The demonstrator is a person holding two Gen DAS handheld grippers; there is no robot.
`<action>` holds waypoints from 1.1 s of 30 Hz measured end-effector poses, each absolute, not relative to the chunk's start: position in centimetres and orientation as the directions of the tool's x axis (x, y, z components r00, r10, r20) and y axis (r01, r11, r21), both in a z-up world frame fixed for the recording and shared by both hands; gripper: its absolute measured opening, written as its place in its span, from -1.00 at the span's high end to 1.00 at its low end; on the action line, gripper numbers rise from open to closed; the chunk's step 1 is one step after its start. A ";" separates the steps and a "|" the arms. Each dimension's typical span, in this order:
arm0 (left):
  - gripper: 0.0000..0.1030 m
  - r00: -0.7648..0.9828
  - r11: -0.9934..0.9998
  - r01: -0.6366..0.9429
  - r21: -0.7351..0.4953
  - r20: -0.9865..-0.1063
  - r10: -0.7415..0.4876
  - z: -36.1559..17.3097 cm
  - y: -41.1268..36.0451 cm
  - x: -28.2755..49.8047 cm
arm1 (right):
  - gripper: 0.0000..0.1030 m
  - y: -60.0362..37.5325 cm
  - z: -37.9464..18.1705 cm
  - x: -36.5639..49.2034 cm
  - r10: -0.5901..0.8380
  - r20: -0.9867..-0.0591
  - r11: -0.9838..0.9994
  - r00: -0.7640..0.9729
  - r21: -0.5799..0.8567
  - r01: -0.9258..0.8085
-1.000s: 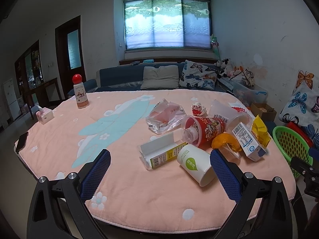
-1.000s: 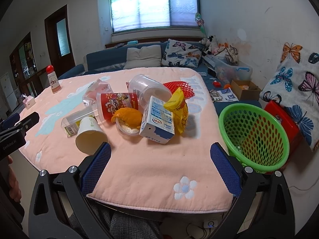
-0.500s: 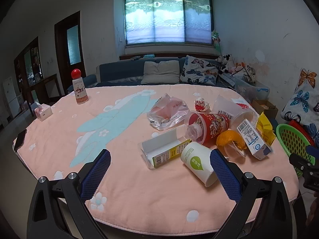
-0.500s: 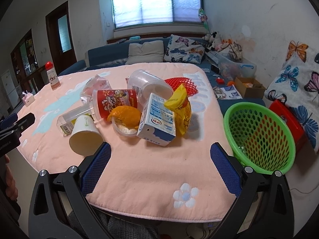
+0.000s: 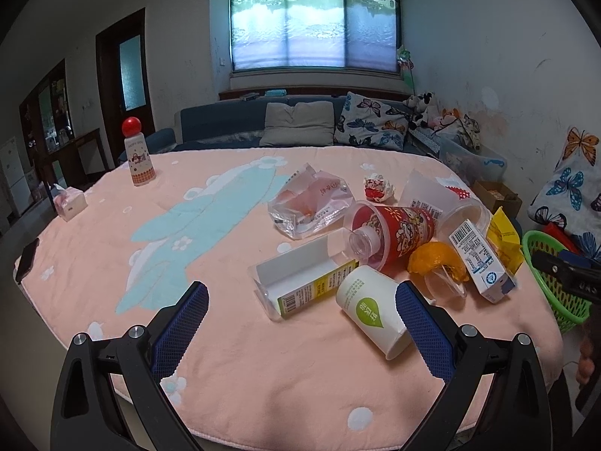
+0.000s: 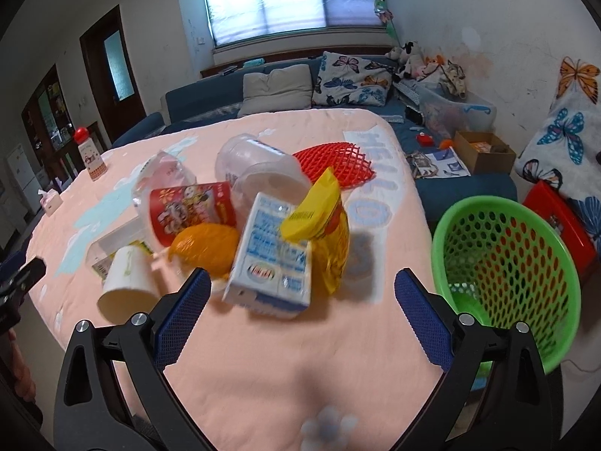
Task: Collect trash
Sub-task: 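Grasp the yellow snack bag with the right gripper while the left gripper grasps the paper cup, then carry the yellow snack bag to the green basket and release it with the right gripper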
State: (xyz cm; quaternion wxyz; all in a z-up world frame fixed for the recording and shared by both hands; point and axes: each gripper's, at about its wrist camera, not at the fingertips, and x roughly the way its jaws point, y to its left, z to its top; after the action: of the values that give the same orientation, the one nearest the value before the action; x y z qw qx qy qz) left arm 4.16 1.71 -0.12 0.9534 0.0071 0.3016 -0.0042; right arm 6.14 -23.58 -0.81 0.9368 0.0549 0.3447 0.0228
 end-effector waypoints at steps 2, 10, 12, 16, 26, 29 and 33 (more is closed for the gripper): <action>-0.88 0.808 1.000 0.017 0.003 -0.588 -0.012 -0.3 1.6 4.6 | -0.85 -24.0 -1.0 7.2 0.095 -0.650 0.991 0.754 0.132 -0.012; -0.88 0.770 0.999 0.039 -0.017 -0.637 -0.041 -1.0 0.6 6.5 | -0.78 -24.8 -2.4 11.7 0.104 -0.679 0.990 0.727 0.139 -0.012; -0.88 0.751 0.998 0.053 -0.029 -0.657 -0.059 -1.2 0.2 7.1 | -0.78 -25.0 -2.7 12.5 0.107 -0.686 0.989 0.719 0.149 -0.005; -0.88 0.714 0.995 0.079 -0.066 -0.693 -0.102 -1.6 -0.8 8.2 | -0.69 -25.7 -3.7 13.8 0.104 -0.704 0.988 0.703 0.155 0.009; -0.88 0.596 0.978 0.091 -0.187 -0.776 -0.204 -3.5 -2.5 11.4 | -0.17 -26.7 -5.1 14.6 0.135 -0.725 0.980 0.676 0.196 0.015; -0.87 0.572 0.974 0.087 -0.209 -0.790 -0.221 -4.0 -2.7 12.2 | 0.07 -26.9 -5.2 14.5 0.138 -0.723 0.979 0.677 0.203 0.017; -0.85 0.539 0.972 0.082 -0.218 -0.811 -0.227 -4.9 -2.9 13.2 | 0.34 -27.1 -5.1 14.4 0.139 -0.717 0.979 0.683 0.205 0.016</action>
State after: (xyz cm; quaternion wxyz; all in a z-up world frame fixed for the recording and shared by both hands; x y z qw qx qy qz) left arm 13.21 -2.88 -4.92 0.8739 -0.0771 0.4718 -0.0884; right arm 14.44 -27.13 -5.13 0.9121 0.0979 0.3966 0.0339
